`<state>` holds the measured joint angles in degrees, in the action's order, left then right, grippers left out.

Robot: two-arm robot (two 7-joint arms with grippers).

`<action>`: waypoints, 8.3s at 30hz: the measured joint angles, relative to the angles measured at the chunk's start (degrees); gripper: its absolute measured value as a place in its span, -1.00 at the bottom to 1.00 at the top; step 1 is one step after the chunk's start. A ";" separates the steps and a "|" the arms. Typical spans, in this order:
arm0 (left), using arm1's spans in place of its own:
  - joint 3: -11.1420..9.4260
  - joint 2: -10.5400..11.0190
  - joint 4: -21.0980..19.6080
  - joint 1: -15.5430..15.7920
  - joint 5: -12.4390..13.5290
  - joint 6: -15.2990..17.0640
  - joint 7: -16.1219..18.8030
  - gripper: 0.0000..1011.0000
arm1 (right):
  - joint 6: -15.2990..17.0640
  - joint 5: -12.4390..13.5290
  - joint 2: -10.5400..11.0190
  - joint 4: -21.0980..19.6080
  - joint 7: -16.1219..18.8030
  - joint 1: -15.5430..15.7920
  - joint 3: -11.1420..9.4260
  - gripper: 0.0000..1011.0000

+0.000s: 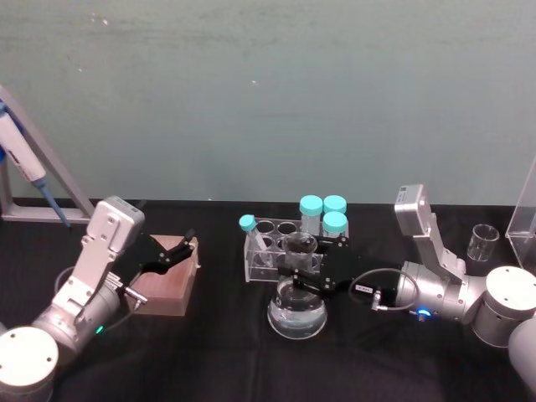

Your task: Place the experimental apparatus aside using one hand.

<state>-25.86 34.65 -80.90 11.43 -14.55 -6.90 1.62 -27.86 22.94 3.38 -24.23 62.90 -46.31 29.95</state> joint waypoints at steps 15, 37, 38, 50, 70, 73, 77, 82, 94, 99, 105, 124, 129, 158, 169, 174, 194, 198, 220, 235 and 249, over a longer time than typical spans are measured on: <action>0.00 0.00 0.00 0.00 0.00 0.00 0.00 0.98 | 3.85 0.80 3.50 -11.28 -1.45 5.16 -0.15 -0.10; 0.00 -0.01 0.00 0.00 0.00 0.00 0.00 0.98 | 9.92 4.62 12.60 -30.91 -8.36 14.25 -0.79 -0.10; 0.00 0.00 0.00 0.00 0.01 0.00 0.00 0.98 | 10.02 4.67 12.91 -31.35 -8.69 14.51 -0.83 -0.10; 0.00 0.00 0.00 0.00 0.00 0.00 0.00 0.98 | 11.72 5.70 17.35 -36.32 -14.72 17.90 -2.44 -0.10; 0.00 0.00 0.00 0.00 0.00 0.00 0.00 0.98 | 13.32 5.06 21.30 -41.04 -25.85 23.25 -8.60 -0.10; 0.00 0.00 0.00 0.00 0.00 0.00 0.00 0.98 | 13.75 4.86 21.35 -41.48 -27.46 24.09 -9.74 -0.10; 0.00 0.00 0.00 0.00 0.00 0.00 0.00 0.98 | 14.24 4.43 21.25 -41.76 -29.55 25.07 -11.11 -0.10; 0.00 0.00 0.00 0.00 0.00 0.00 0.00 0.98 | 14.08 3.18 21.20 -41.79 -31.19 25.70 -12.39 -0.10; 0.00 0.00 0.00 0.00 0.00 0.00 0.00 0.98 | 12.46 -1.04 20.80 -39.39 -33.94 25.54 -14.32 -0.10; 0.00 0.00 0.00 0.00 0.00 0.00 0.00 0.98 | 12.02 -2.03 20.36 -38.13 -34.58 25.06 -15.04 -0.10; 0.00 0.00 0.00 0.00 0.00 0.00 0.00 0.98 | 11.71 -2.92 19.88 -36.91 -34.73 24.55 -15.91 -0.10; 0.00 0.00 0.00 0.00 0.00 0.00 0.00 0.98 | 11.96 -4.31 18.78 -34.78 -35.15 24.21 -18.81 -0.10; 0.00 -0.01 0.00 0.00 0.00 0.00 0.00 0.98 | 11.93 -4.66 18.59 -34.16 -35.16 23.91 -19.16 -0.10; 0.00 0.00 0.00 0.00 0.00 0.00 0.00 0.98 | 11.37 -5.76 17.12 -30.82 -33.74 21.81 -19.13 -0.10; 0.00 0.00 0.00 0.00 0.00 0.00 0.00 0.98 | 11.35 -6.07 16.95 -29.45 -33.29 20.97 -18.84 -0.10; 0.00 0.00 0.00 0.00 0.00 0.00 0.00 0.98 | 11.39 -6.24 16.95 -28.96 -33.15 20.60 -18.68 -0.10; 0.00 0.00 0.00 0.00 0.00 0.00 0.00 0.98 | 11.80 -6.33 17.00 -28.58 -32.98 20.33 -18.58 -0.10; 0.00 0.00 0.00 0.00 0.00 0.00 0.00 0.98 | 11.83 -6.33 17.01 -28.60 -33.01 20.35 -18.58 -0.07; 0.00 0.00 0.00 0.00 0.00 0.00 0.00 0.98 | 11.86 -6.35 16.99 -28.63 -33.04 20.43 -18.57 0.98; 0.00 0.00 0.00 0.00 0.00 0.00 0.00 0.98 | 10.89 -6.91 17.06 -29.86 -34.22 20.92 -18.96 0.98; 0.00 0.00 0.00 0.00 0.00 0.00 0.00 0.98 | 9.28 -7.42 17.57 -33.00 -34.75 22.23 -19.85 0.98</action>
<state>-25.86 34.65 -80.90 11.43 -14.55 -6.91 1.62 -18.58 15.52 20.95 -57.23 28.15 -24.09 10.10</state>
